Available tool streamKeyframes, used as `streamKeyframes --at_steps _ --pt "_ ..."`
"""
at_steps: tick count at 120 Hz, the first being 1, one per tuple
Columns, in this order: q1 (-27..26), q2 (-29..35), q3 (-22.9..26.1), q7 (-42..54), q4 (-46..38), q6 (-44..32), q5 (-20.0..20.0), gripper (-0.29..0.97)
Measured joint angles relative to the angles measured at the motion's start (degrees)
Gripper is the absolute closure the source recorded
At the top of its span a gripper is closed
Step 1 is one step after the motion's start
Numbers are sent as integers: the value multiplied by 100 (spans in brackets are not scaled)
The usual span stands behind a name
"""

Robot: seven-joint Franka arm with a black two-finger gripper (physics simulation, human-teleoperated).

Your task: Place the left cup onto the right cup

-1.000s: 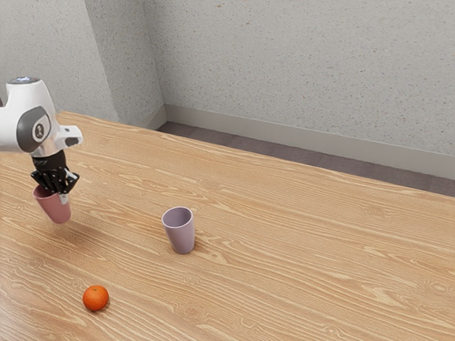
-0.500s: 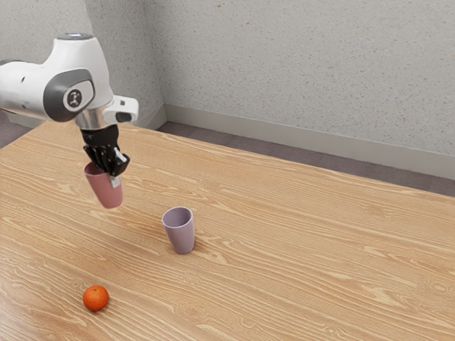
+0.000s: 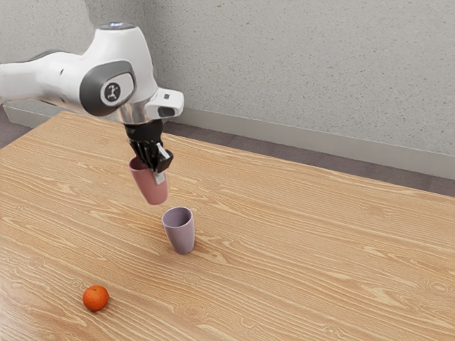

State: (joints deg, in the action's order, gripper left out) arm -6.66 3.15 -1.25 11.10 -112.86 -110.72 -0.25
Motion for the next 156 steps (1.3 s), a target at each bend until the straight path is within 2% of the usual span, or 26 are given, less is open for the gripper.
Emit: streamKeyframes --at_steps 26,68,97,156 --pt "-124 -246 -2 3 -14 -323 -164 79" --pt "-121 -568 1 -2 16 -621 89 79" --pt "102 -675 -23 -9 14 -693 129 79" --pt "25 -783 19 -21 12 -736 139 79"
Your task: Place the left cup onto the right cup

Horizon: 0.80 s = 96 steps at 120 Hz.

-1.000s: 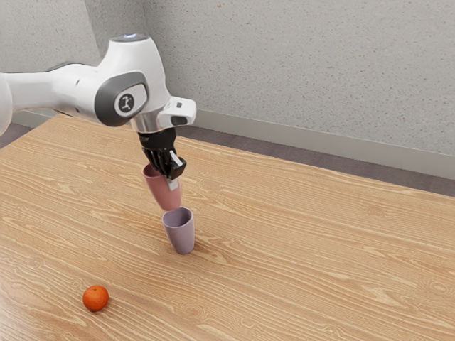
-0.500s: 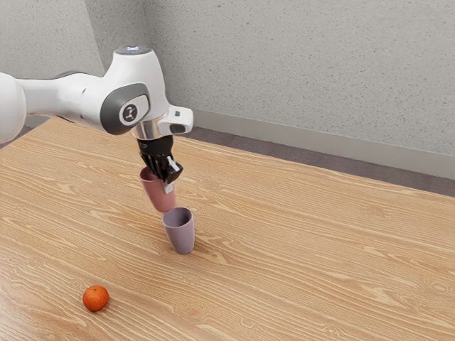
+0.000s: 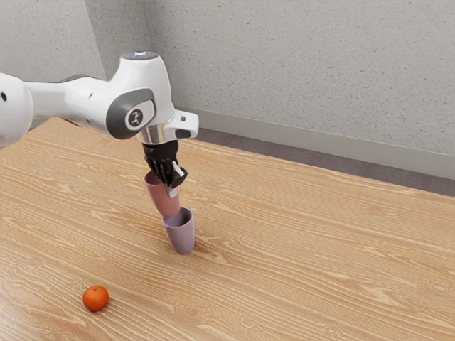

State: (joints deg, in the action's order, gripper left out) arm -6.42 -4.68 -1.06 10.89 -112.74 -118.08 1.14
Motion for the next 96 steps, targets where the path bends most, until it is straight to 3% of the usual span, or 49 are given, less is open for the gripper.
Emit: streamKeyframes --at_steps 70,96 --pt "-131 -505 -6 -10 4 -358 -10 77" --pt "-132 -513 -8 13 -14 -397 -68 35"
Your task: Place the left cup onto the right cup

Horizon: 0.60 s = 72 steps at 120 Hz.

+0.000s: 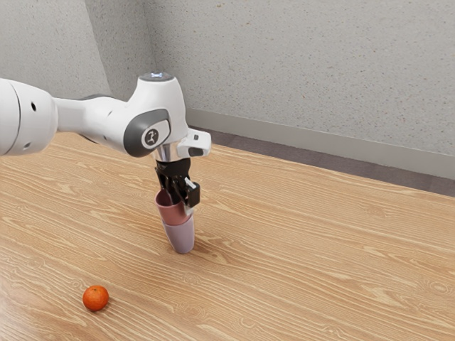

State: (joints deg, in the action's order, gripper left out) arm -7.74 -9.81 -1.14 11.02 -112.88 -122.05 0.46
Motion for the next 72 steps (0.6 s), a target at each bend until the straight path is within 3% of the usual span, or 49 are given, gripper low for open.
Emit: streamKeyframes --at_steps 21,50,72 --pt "0 378 0 31 -28 59 -21 16" --pt "-6 897 1 80 39 410 -39 5" --pt "-82 688 -89 95 1139 1021 -51 2"
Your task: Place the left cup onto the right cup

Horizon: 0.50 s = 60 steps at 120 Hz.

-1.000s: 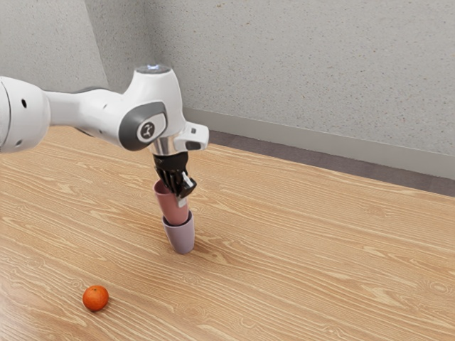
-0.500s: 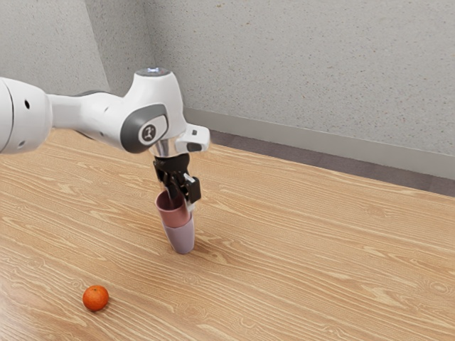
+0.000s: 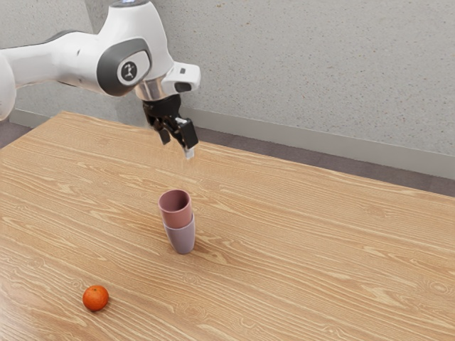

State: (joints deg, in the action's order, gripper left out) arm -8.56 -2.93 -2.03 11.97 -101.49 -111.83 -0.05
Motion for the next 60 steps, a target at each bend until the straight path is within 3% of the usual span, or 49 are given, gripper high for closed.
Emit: streamKeyframes --at_steps 19,60 --pt "118 -184 -115 18 912 630 49 1" --pt "102 -158 -121 39 1022 1123 26 0"
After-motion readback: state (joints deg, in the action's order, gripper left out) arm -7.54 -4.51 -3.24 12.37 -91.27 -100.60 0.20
